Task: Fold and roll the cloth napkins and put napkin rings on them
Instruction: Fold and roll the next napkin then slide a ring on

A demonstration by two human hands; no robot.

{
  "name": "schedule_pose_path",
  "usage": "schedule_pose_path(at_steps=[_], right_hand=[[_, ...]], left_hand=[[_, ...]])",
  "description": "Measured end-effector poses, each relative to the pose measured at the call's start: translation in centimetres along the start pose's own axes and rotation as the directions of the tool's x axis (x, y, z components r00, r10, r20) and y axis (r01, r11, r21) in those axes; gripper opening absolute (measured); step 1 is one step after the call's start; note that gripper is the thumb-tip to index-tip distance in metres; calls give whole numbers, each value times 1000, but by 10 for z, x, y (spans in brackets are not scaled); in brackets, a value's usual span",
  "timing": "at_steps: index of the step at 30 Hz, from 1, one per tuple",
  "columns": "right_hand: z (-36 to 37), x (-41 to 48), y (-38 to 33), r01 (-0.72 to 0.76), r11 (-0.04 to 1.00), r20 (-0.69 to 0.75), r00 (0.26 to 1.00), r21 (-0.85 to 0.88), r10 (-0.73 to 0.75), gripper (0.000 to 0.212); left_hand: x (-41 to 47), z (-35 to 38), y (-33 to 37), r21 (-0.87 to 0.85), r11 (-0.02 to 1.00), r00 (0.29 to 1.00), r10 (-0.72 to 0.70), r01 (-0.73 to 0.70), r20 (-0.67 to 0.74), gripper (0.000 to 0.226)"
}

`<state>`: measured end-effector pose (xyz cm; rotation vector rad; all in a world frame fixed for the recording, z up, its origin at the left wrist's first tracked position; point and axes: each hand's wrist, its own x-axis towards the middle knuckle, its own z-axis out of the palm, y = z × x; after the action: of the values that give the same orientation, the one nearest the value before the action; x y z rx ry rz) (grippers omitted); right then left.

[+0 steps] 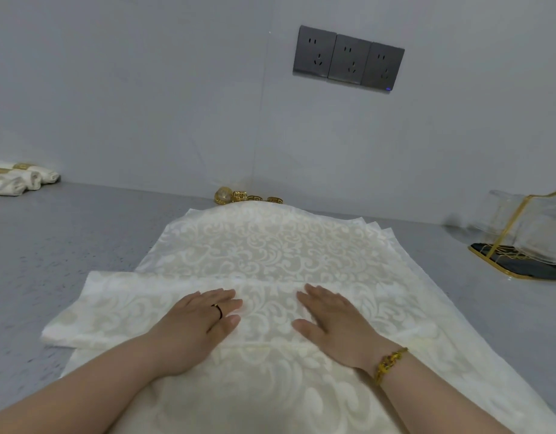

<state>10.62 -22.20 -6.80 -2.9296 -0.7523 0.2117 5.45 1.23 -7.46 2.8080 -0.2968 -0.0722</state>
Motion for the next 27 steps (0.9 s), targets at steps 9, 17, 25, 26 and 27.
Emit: schedule_pose_path(at_steps=[9, 17, 25, 26, 27], right_hand=[[-13, -67, 61, 36, 983, -217, 976, 179, 3, 98], [-6, -59, 64, -14, 963, -528, 839, -269, -135, 26], [-39, -31, 78, -260, 895, -633, 773, -362, -32, 18], [-52, -23, 81, -283, 888, -637, 770, -362, -14, 24], [-65, -14, 83, -310, 880, -621, 783, -358, 23, 27]], left_hand=[[39, -25, -18, 127, 962, 970, -238, 243, -58, 50], [56, -52, -17, 202, 939, 949, -300, 277, 94, 17], [45, -68, 0, -30, 984, 950, -159, 173, 271, 43], [42, -69, 9, -97, 986, 966, -110, 136, 234, 47], [39, -69, 18, -173, 979, 979, -72, 105, 190, 51]])
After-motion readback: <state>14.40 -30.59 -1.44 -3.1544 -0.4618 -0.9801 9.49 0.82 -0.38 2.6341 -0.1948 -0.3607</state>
